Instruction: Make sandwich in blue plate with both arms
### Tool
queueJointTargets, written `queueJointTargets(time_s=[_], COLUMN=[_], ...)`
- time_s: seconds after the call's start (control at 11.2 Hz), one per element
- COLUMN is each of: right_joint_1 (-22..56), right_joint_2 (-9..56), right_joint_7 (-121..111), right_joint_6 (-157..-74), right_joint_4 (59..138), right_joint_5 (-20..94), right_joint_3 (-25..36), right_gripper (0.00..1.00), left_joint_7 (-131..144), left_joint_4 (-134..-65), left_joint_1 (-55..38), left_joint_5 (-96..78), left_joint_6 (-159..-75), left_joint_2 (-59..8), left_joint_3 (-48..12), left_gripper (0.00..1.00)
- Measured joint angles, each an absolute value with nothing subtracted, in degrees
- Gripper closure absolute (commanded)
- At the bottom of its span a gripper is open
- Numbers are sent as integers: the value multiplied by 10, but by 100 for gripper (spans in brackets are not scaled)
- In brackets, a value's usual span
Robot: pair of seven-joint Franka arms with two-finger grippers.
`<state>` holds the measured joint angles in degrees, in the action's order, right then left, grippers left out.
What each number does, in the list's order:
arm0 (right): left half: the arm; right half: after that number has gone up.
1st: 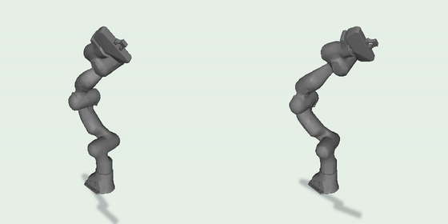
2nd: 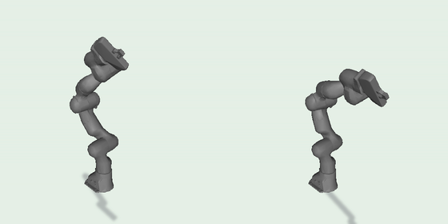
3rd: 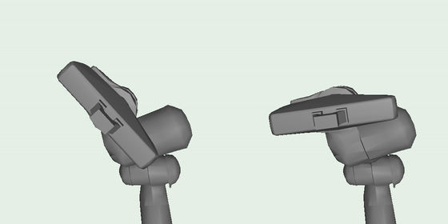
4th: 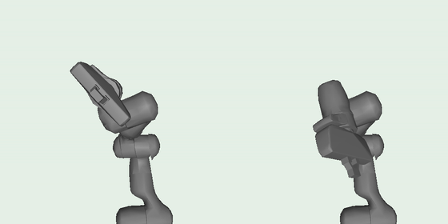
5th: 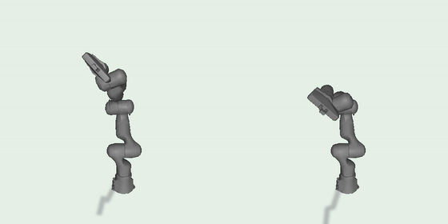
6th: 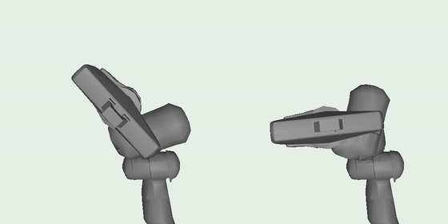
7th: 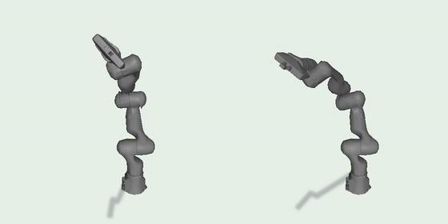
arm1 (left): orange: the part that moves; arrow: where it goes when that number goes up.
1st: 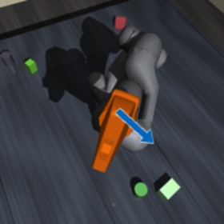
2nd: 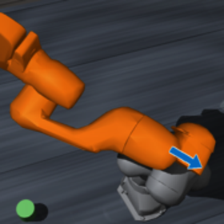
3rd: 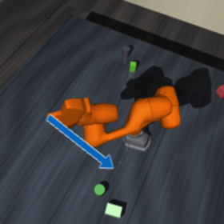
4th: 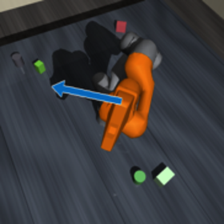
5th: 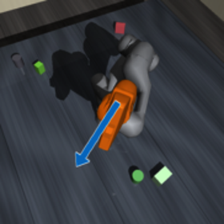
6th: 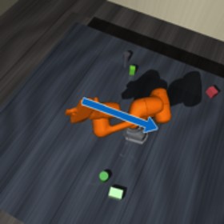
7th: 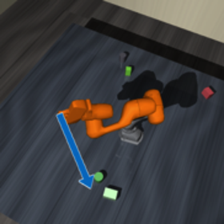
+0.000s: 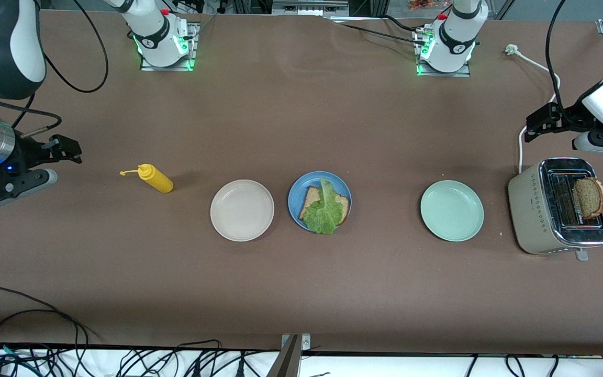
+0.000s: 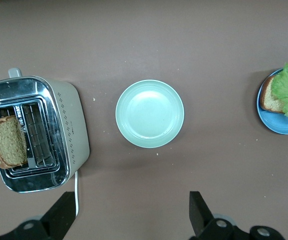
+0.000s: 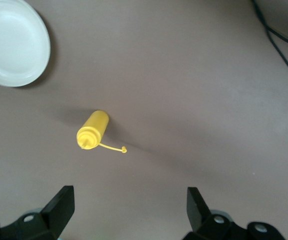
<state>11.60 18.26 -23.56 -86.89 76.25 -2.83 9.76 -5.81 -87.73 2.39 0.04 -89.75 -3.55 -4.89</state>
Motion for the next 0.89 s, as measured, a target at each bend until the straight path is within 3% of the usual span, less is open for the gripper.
queueJointTargets(time_s=[0.36, 0.89], right_joint_1=[89, 71], right_joint_2=[168, 145], right_joint_7=[-97, -68], right_joint_6=[-918, -943], right_joint_4=[807, 870], right_joint_5=[-66, -64], right_joint_3=[24, 19], right_gripper=[0, 0], left_joint_7=[-58, -58], left_joint_4=[-877, -877], left_joint_1=[24, 24], left_joint_5=[0, 0], left_joint_6=[-897, -897], left_joint_2=[-35, -35], left_joint_3=[-49, -49], left_gripper=[0, 0])
